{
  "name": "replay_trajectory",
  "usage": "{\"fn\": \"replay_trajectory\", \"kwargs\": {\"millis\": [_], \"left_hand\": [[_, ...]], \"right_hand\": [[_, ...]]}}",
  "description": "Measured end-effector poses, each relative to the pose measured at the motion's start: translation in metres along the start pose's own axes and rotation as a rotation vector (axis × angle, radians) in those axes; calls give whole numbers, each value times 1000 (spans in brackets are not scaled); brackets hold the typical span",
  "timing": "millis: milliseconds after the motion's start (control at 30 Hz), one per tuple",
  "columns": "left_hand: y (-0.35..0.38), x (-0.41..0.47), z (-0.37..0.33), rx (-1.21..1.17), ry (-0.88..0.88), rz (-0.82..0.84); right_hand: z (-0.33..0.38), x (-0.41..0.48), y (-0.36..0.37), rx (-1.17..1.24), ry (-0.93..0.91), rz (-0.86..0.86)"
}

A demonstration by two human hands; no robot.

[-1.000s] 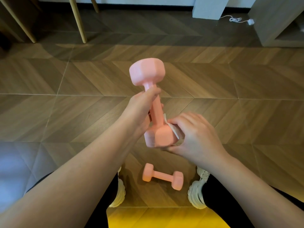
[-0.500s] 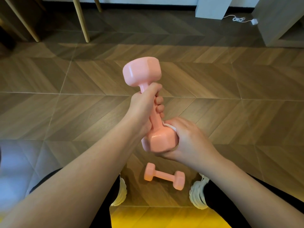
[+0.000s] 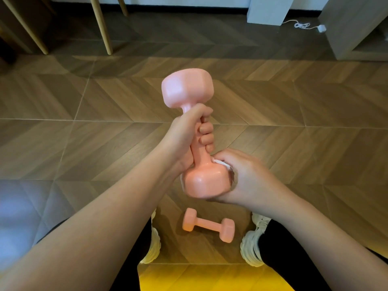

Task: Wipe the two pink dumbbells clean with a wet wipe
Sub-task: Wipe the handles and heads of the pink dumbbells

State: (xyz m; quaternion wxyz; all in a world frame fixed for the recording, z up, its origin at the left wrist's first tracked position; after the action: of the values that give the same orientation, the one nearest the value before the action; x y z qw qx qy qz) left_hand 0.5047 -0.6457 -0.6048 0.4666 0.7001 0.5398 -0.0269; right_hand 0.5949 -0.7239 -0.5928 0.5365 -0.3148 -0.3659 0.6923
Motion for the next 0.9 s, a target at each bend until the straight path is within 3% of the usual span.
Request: {"fn": "replay_trajectory", "kwargs": {"millis": [133,267,433,633,800,900], "left_hand": [[2,0,-2,86,43,20],[-9,4,-3,135,29,-85],[-17,3,0,115,24,-81],[-21,5,-1,177,74,-97],[-19,6,6,228,75,-92],[-18,6,8,208,65,-85]], "right_hand": [[4,-3,-4,-140,4,-98],[5,-6,-3,-272,-15,-145],[10,0,18,-47,8,95],[-9,-5,8,37,34,261],[-17,-6,-1,189,151,123],[-34,-7,-10,277,319,-5]]}}
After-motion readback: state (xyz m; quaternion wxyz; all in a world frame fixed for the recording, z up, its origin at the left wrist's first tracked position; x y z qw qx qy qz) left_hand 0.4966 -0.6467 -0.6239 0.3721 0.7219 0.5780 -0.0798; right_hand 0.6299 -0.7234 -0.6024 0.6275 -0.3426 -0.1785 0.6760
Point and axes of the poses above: each hand's wrist, its own x-axis towards the middle knuckle, its own y-axis out of the palm, z = x × y, the point moved 7 cm from there along x, towards the middle knuckle, and after that the axes turned 14 degrees about -x, right-handed, at the moved point
